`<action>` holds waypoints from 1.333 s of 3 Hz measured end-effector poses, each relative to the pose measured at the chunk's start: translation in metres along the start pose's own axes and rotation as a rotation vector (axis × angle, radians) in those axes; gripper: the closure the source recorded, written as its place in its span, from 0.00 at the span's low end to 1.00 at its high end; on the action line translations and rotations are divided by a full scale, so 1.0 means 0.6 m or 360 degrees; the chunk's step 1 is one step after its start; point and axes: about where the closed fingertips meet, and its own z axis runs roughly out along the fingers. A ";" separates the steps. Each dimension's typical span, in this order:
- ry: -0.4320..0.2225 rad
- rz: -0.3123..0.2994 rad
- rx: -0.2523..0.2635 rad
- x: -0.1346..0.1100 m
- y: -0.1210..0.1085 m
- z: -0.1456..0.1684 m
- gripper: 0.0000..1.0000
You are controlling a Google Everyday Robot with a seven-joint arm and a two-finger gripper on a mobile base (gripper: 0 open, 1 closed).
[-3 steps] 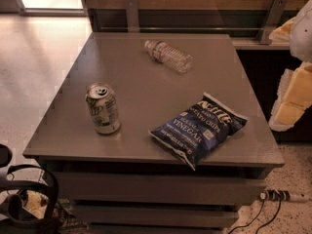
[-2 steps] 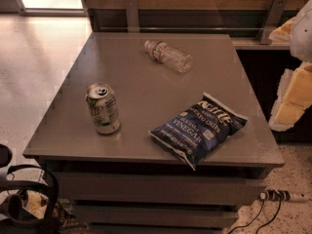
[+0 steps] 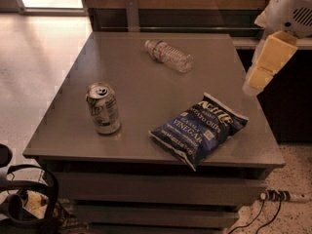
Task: Place water bottle upright
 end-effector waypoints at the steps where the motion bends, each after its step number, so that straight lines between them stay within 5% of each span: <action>1: -0.0013 0.0113 0.0007 -0.049 -0.065 0.026 0.00; 4: -0.0084 0.0292 0.0068 -0.173 -0.169 0.125 0.00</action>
Offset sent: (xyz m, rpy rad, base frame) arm 0.1463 0.0645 -0.0081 0.0161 0.0388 -0.2321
